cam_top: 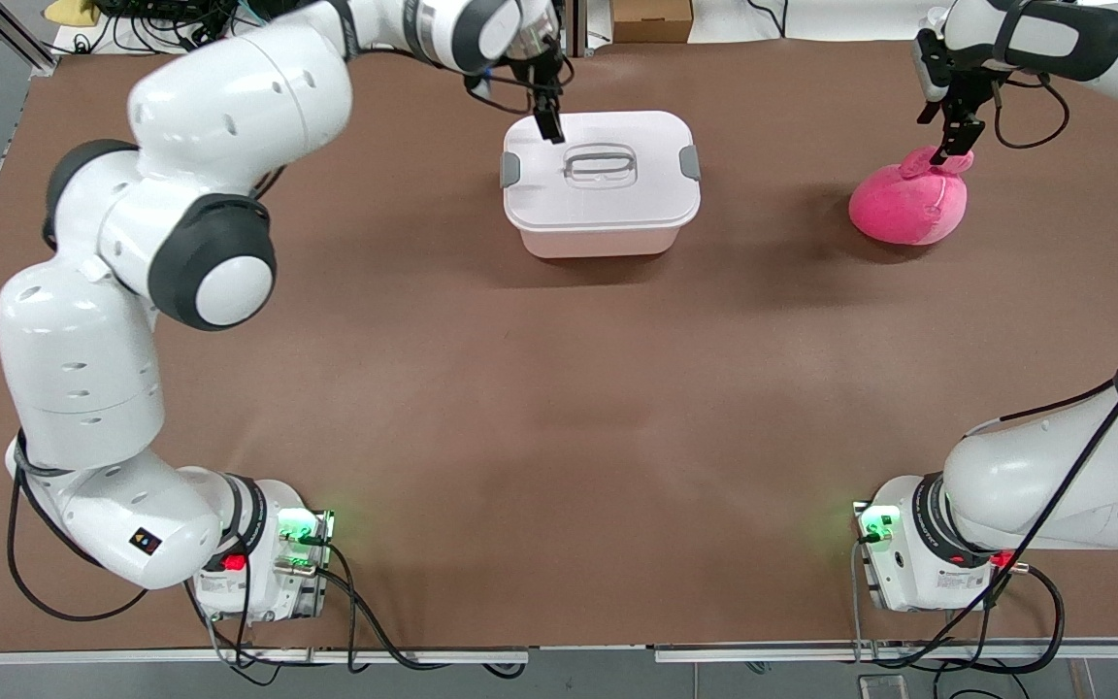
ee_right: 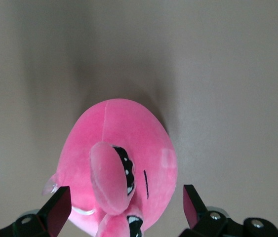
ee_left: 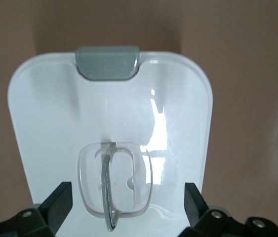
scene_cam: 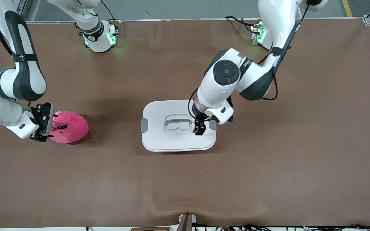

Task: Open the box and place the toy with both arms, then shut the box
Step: 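Reach the left gripper to the lid handle while the right gripper reaches the toy, then grasp the lid handle with the left gripper while the right gripper grasps the toy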

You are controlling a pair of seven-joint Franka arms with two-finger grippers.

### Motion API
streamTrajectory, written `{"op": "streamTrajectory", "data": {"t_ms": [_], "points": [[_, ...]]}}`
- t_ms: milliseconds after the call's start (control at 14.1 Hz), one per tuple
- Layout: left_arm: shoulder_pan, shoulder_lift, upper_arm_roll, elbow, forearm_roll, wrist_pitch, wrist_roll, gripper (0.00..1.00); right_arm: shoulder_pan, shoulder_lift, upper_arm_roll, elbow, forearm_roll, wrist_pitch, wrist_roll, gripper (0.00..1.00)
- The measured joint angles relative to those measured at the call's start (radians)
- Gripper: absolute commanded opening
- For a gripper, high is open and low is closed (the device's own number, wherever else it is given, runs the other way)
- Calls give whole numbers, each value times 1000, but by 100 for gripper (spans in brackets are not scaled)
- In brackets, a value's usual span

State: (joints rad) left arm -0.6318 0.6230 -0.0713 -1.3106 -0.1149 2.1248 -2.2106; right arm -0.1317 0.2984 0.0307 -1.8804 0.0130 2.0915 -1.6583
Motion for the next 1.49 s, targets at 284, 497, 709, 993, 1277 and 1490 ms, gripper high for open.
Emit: {"op": "streamTrajectory", "data": {"t_ms": [284, 497, 709, 993, 1277, 1490], "points": [[-114, 65, 79, 2, 0, 76, -27, 100, 1, 1, 0, -45, 23, 37, -52, 100], [-155, 67, 100, 7, 0, 78, -53, 100, 1, 1, 0, -67, 30, 42, -64, 0], [-166, 68, 104, 9, 1, 77, -62, 85, 1, 1, 0, -69, 54, 45, -72, 0], [-189, 82, 109, 9, 44, 76, -103, 67, 2, -2, 0, -56, 61, 48, -76, 0], [-191, 83, 116, 10, 65, 68, -107, 61, 19, -7, 1, 27, 66, -19, -43, 0], [-191, 83, 118, 10, 65, 65, -107, 50, 27, -9, 1, 120, 66, -139, 117, 0]]}}
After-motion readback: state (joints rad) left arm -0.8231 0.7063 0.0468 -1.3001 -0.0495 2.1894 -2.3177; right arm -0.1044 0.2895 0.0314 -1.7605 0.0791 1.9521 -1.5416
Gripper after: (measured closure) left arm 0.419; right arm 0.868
